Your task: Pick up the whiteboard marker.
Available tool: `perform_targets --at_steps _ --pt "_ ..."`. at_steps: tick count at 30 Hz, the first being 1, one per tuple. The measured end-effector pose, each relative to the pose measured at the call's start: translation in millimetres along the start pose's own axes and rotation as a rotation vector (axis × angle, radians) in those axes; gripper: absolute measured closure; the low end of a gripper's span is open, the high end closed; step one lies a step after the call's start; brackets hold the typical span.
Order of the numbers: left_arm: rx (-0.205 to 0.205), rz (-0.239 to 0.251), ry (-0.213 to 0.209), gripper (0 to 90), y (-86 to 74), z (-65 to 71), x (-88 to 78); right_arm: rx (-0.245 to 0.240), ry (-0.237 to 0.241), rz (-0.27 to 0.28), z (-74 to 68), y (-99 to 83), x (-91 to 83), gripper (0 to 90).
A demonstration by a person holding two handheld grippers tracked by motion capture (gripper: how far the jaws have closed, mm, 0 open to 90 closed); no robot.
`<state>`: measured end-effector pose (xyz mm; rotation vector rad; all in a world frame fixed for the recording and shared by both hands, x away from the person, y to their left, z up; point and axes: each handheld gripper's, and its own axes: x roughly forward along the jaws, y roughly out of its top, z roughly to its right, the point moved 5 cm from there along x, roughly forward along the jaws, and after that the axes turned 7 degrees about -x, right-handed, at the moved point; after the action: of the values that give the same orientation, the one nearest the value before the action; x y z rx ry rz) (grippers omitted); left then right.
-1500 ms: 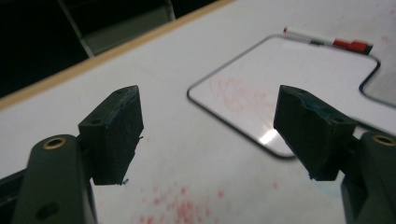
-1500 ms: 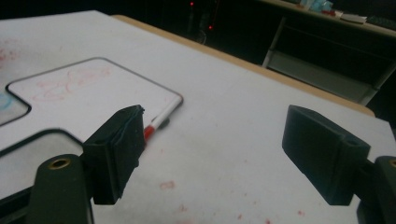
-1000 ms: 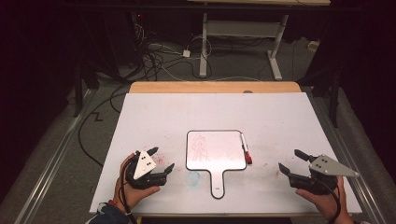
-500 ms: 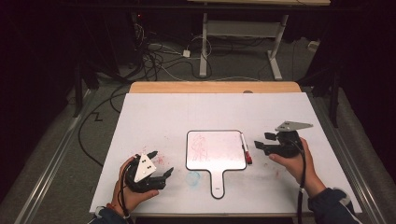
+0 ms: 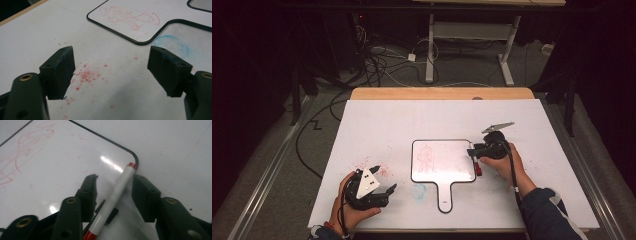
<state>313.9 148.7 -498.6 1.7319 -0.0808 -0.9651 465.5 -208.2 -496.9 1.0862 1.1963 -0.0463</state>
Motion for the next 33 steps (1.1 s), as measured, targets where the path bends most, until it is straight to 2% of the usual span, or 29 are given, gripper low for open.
perform_targets --at_steps 1,3,4,6,7,8,14,16,18,19,20,21,22,23,24,25,27,28,31,32,33 --pt "0.002 -0.006 -0.001 21.4 -0.9 -0.1 0.1 0.023 0.004 -0.011 2.2 -2.3 1.9 66.4" --pt "0.002 -0.014 -0.004 21.4 -2.4 0.2 0.1 0.033 0.01 -0.007 3.2 -2.4 1.4 67.7" --pt "0.002 -0.018 -0.004 21.3 -3.1 0.3 0.0 0.052 0.045 0.007 3.3 -2.3 1.6 72.5" --pt "0.002 -0.022 -0.004 21.4 -4.3 0.5 -0.9 0.055 0.06 0.008 2.6 -2.2 1.9 75.1" --pt "0.0 -0.025 -0.005 21.4 -4.9 0.6 -1.5 0.048 0.046 0.004 2.1 -1.8 2.1 79.5" --pt "-0.002 -0.027 -0.004 21.4 -5.5 0.5 -1.8 0.04 0.03 0.004 2.6 -1.2 2.0 80.1" --pt "-0.02 -0.031 -0.016 21.4 -5.1 0.7 -0.7 0.029 0.035 0.011 1.3 -0.3 0.2 81.6" --pt "-0.027 -0.025 -0.03 21.4 -3.2 1.2 1.0 0.013 0.026 0.053 -4.9 5.0 -6.7 81.6" --pt "-0.065 -0.01 -0.077 21.4 2.2 1.8 4.6 0.004 0.026 0.067 -8.2 7.0 -9.6 81.6" --pt "-0.077 0.0 -0.09 21.4 5.3 1.9 5.9 -0.018 0.026 0.099 -15.9 11.3 -15.1 81.7" --pt "-0.09 0.013 -0.101 21.4 10.1 2.4 7.6 -0.018 0.026 0.099 -15.9 11.3 -15.1 81.7" --pt "-0.103 0.03 -0.122 21.4 16.6 4.0 10.0 -0.028 0.038 0.113 -20.5 13.1 -17.6 81.7" --pt "-0.113 0.039 -0.137 21.5 20.6 5.3 11.7 -0.047 0.05 0.145 -30.9 16.9 -22.1 81.8" --pt "-0.137 0.053 -0.173 21.8 31.1 10.9 17.8 -0.059 0.065 0.166 -36.7 19.0 -23.8 81.8" --pt "-0.144 0.057 -0.193 22.0 36.2 15.1 21.3 -0.077 0.067 0.179 -41.9 20.8 -25.0 81.8" --pt "-0.144 0.057 -0.193 22.2 36.2 15.1 21.3 -0.089 0.067 0.192 -47.3 22.5 -26.3 81.8" --pt "-0.148 0.071 -0.244 22.6 52.4 29.5 33.1 -0.104 0.092 0.22 -58.5 25.8 -28.2 81.8" --pt "-0.148 0.071 -0.244 22.9 52.4 29.5 33.1 -0.113 0.097 0.233 -64.0 27.3 -29.1 81.8" --pt "-0.158 0.078 -0.29 23.3 69.2 45.5 48.0 -0.138 0.114 0.267 -80.1 30.3 -30.8 81.8" --pt "-0.171 0.083 -0.331 23.3 78.8 55.7 57.9 -0.145 0.122 0.28 -84.8 30.9 -31.4 81.8" --pt "-0.171 0.083 -0.331 23.6 78.8 55.7 57.9 -0.152 0.133 0.293 -89.2 31.4 -32.0 81.8"
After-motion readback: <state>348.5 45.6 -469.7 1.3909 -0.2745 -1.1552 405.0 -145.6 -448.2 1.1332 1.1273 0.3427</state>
